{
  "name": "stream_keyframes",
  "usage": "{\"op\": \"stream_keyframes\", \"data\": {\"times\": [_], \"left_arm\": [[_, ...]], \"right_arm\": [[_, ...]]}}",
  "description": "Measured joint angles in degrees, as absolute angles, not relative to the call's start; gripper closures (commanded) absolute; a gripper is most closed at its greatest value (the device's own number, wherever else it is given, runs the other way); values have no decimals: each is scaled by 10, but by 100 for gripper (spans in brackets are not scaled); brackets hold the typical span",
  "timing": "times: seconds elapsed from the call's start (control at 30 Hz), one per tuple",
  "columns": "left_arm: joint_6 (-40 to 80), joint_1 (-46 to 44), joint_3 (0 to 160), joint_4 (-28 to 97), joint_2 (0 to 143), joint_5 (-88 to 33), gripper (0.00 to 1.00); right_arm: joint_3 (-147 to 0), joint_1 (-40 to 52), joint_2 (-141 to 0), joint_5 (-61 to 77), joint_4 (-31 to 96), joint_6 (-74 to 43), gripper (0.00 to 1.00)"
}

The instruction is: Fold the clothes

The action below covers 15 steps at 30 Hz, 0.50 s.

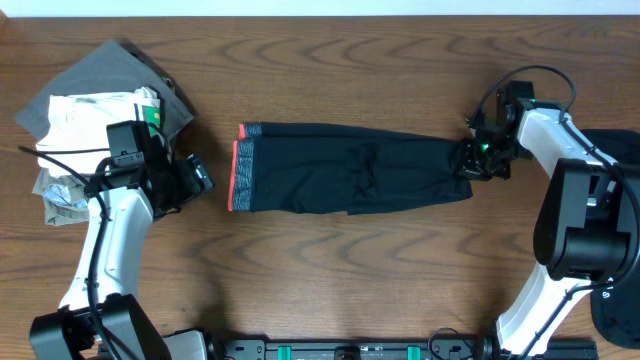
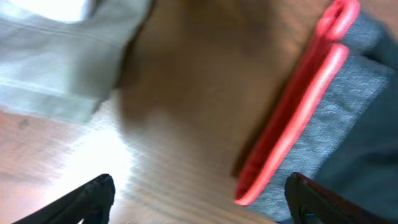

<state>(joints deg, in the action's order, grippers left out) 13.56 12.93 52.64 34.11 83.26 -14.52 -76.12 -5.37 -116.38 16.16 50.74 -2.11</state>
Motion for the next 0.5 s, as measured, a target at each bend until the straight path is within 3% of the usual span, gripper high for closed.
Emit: {"op": "stream_keyframes", "data": {"times": [0.17,0.5], "left_arm": [[116,129,526,301,860,-245,0],[100,129,526,215,993,-370,2]], "right_arm": [[-761,-53,-1163,159,508,-21,99],[-762,-53,-1163,154,519,-19,99]]}}
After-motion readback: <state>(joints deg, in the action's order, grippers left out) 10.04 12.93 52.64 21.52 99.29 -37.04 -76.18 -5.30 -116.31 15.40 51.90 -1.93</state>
